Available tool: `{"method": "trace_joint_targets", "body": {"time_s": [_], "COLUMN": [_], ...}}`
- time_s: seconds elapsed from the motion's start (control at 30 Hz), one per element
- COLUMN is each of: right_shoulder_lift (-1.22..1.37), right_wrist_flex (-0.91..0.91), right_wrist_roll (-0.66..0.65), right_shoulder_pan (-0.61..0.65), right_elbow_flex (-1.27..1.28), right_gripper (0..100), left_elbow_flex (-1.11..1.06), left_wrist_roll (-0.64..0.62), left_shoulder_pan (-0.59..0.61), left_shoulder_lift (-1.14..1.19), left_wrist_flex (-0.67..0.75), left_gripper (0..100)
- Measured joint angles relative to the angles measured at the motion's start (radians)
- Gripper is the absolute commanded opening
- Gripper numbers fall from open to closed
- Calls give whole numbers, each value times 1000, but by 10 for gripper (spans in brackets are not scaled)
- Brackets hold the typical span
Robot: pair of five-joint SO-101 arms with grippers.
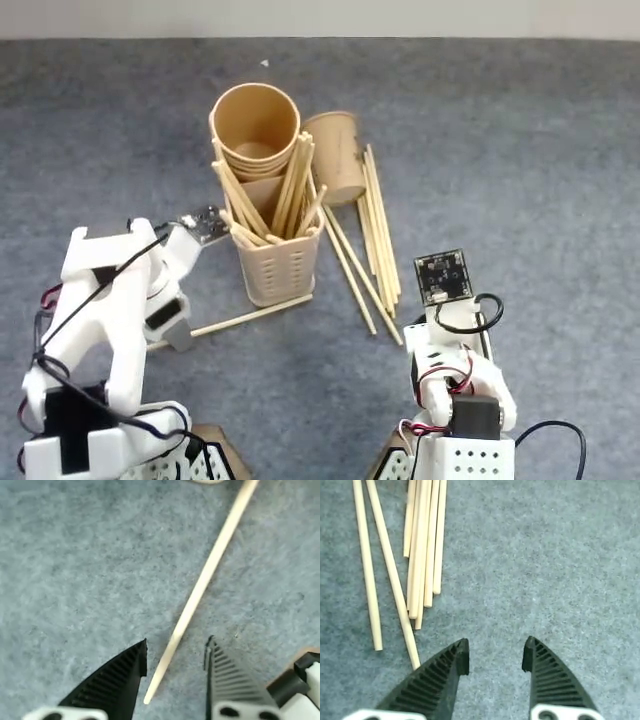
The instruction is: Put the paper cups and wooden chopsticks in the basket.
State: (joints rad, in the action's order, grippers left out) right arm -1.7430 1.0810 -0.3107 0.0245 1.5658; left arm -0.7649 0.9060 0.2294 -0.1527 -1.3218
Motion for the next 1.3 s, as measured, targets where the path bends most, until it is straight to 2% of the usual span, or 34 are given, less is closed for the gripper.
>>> {"method": "trace_joint_targets", "body": {"time_s": [0.1,0.27,0.4,0.6,0.93,1.17,1.3], "right_shoulder_lift": [0,0,0,0,0,0,0], "right_wrist_flex": [0,0,0,0,0,0,0], "right_wrist_roll": [0,0,0,0,0,0,0], "right_shoulder_pan": [0,0,0,0,0,0,0], "right_elbow_flex": [0,0,0,0,0,2,2], "right_gripper": [183,183,183,183,183,183,183], "left_elbow_flex": [-41,-110,-129,-130,-144,-137,-81], "left_wrist_roll": [37,95,117,117,247,288,290], "left_shoulder_pan": [23,124,161,161,201,252,253], "left_shoulder_lift": [-2,-2,-2,-2,3,8,12], "left_wrist_flex": [37,187,222,226,133,124,61], "left_gripper": [174,171,161,24,18,18,14]}}
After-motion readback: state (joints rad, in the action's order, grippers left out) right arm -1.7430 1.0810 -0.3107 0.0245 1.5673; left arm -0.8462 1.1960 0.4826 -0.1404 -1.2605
